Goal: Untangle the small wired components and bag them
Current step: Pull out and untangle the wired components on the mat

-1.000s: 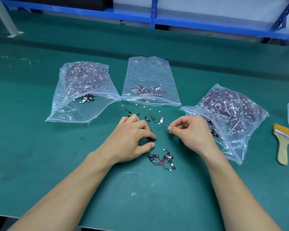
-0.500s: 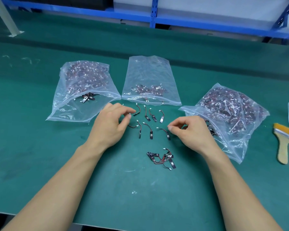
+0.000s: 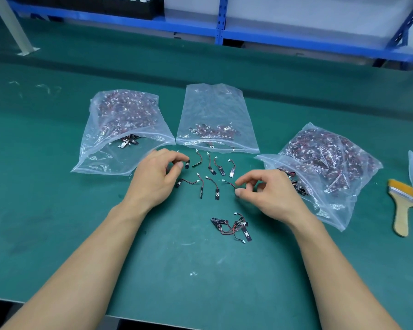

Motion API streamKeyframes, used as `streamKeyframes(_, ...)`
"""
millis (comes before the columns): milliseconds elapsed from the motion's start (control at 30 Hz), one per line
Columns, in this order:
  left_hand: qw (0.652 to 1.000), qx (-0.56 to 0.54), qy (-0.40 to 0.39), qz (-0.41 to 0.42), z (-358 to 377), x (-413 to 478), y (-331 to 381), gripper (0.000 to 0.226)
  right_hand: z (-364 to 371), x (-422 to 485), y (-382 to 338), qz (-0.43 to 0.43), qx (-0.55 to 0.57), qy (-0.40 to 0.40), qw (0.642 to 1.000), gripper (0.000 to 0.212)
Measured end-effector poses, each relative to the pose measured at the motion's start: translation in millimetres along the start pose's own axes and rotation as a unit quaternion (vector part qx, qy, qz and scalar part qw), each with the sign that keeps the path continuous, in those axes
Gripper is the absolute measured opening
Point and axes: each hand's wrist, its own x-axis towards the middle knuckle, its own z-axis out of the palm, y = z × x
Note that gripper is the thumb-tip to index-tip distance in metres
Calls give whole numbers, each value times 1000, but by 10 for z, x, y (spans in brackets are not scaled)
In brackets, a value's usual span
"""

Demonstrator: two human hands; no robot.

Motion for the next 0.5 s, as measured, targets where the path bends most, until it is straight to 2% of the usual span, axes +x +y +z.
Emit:
streamKeyframes(67,1000,-5,-2,3,3,-1,16,17,-27,-35,-50,-41,20,-26,999,14)
streamKeyframes(133,1000,-6,-6,6,1,-2,26,17,-14,-85,-123,-85,23,-84,993,14)
streamKeyframes(267,1000,-9,-6,11,-2,-8,16,17,82,-131,-224,-126,-68,-173,975,12)
streamKeyframes(500,1000,-12,-18,12,13,-5,-3,17,94,-136,-231,-111,-104,-197,969,5)
